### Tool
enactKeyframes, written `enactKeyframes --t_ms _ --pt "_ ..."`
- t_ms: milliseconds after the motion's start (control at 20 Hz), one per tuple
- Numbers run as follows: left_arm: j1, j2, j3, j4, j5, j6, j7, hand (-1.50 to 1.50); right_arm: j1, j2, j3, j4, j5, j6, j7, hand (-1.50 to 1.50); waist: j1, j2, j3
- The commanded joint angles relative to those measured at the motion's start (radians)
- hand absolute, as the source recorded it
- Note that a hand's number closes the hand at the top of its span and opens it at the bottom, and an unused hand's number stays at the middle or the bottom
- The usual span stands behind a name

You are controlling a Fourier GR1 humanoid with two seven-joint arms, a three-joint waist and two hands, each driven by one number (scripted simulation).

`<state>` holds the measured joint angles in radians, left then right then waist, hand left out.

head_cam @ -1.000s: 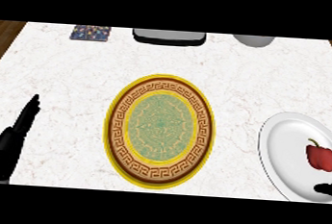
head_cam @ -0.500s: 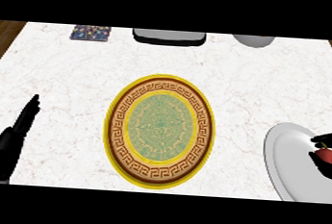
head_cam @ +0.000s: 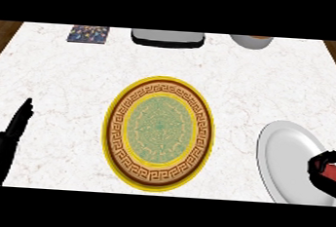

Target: Pick the bell pepper from the plate and place it in the plate

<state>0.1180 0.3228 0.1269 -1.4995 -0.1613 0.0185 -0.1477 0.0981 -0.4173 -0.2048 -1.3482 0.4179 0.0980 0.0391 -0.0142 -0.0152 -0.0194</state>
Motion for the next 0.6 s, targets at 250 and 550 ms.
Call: enactKeyframes --t_ms 250,550 --pt "-0.004 -0.018 0.002 -0.003 -0.010 0.025 0.025 0.00 0.280 0.078 0.145 -0.353 0.408 -0.258 0.366 1.50 -0.038 0.006 0.012" --pt "0.005 -0.018 -0.004 -0.023 -0.008 0.010 0.025 0.00 0.470 0.133 0.197 -0.814 0.602 -0.292 0.540 1.50 -0.026 0.007 0.015"
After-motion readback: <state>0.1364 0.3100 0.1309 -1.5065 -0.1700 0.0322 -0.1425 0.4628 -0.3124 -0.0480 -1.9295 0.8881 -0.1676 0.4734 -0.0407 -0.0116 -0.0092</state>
